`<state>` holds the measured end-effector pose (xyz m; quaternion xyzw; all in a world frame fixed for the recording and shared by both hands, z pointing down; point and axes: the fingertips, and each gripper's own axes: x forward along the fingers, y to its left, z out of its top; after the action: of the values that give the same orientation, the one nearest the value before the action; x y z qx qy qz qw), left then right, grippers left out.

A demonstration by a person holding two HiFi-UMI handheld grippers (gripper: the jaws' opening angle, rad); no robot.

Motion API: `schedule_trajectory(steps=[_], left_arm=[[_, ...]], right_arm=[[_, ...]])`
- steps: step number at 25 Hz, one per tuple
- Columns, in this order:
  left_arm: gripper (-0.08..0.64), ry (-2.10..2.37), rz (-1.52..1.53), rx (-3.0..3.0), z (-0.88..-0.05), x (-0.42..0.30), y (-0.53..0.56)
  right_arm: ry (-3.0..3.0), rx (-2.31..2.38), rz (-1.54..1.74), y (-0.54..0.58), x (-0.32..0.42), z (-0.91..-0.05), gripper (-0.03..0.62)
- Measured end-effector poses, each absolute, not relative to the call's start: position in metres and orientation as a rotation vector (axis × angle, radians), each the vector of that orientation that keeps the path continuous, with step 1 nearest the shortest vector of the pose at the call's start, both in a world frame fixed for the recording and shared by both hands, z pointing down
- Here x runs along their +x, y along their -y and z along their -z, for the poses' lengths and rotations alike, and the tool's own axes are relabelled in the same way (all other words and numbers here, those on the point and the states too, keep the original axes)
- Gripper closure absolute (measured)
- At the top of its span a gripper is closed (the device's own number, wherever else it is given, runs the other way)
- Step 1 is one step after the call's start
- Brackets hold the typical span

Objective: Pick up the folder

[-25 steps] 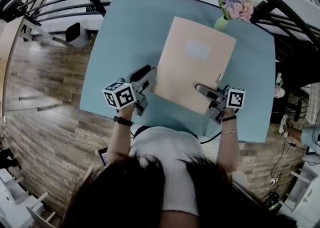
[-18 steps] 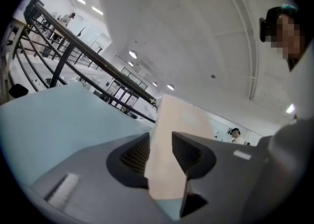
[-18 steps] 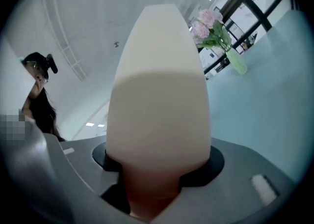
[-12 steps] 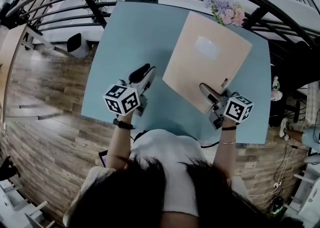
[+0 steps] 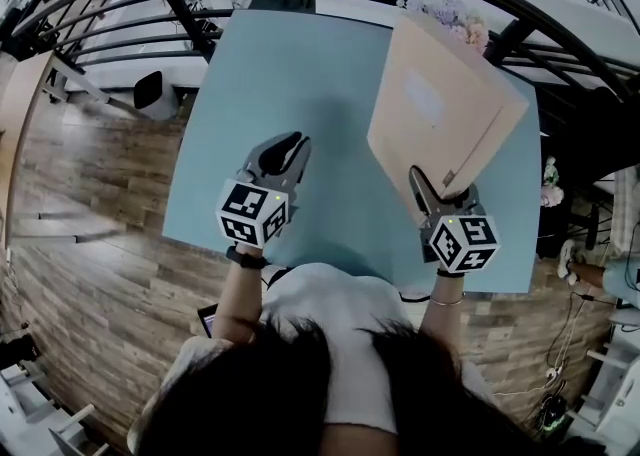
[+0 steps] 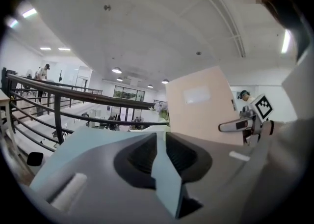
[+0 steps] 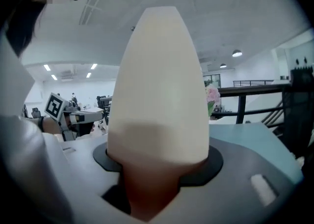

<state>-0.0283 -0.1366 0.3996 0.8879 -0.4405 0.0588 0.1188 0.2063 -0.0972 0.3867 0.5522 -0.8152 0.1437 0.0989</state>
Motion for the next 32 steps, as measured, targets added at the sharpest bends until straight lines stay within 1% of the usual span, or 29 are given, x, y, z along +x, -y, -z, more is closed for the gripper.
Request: schedule_trajectory(steps=[3, 7, 13, 19, 32], left_arm=[[0.463, 1.316, -0.189, 2.625, -0.396, -0.024, 0.136], [0.486, 1.365, -0.183, 2.646, -0.395, -0.028, 0.137], [0.497, 1.415, -0.205, 2.64, -0.402, -0.036, 0.139], [0.502, 1.408, -0.23, 2.614, -0.408, -0.03, 0.14], [0.503, 1.436, -0.21, 2.584, -0.411, -0.038, 0.145]], right_arm=[[2.35, 1.689, -0.318, 0.097, 0.212, -0.38, 0.314], [2.319, 1.754, -0.274, 0.099, 0.212, -0.378, 0.318], [2.292, 1.837, -0.241, 0.099, 0.215, -0.377, 0.321], [2.282, 1.874, -0.281, 0.1, 0.23, -0.379, 0.322], [2.283, 1.85, -0.308, 0.102, 0.223, -0.391, 0.324]])
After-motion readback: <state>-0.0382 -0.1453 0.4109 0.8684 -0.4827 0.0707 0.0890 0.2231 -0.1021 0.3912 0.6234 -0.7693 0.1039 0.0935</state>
